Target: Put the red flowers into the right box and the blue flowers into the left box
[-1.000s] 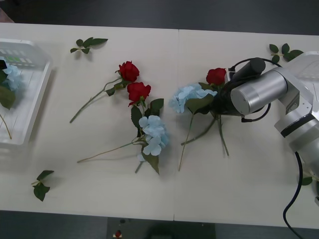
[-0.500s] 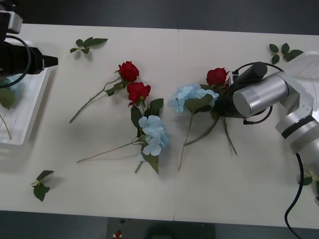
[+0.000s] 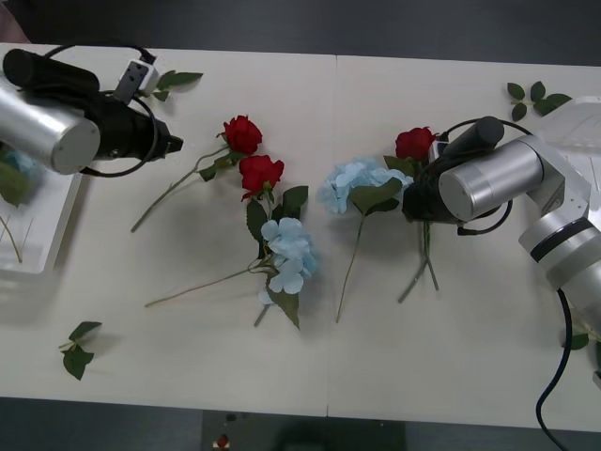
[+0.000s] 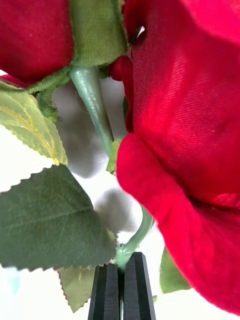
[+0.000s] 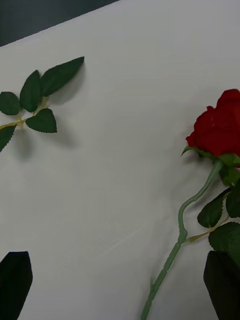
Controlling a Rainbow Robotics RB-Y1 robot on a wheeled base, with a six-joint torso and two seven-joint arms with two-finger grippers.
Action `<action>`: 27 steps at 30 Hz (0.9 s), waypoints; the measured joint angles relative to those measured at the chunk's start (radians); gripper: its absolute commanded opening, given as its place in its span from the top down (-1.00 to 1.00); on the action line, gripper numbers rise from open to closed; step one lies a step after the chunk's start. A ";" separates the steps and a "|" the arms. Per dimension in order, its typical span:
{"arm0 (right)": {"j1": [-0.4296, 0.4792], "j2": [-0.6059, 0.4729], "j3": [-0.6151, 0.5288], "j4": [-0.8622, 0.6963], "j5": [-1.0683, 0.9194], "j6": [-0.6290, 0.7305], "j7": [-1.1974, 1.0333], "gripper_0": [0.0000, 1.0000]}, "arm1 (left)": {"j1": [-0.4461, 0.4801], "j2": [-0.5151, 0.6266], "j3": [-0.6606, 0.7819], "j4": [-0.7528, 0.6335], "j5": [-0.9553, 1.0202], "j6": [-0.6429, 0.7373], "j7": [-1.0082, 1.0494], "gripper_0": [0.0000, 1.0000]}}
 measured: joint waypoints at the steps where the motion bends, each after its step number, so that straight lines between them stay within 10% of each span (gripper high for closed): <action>1: 0.000 0.000 0.000 0.000 0.000 0.000 0.000 1.00 | -0.009 -0.011 -0.019 0.015 -0.011 -0.001 0.000 -1.00; 27: -0.002 -0.104 -0.124 -0.300 -0.089 0.239 0.000 1.00 | -0.034 -0.130 -0.217 0.249 -0.088 -0.160 0.000 -1.00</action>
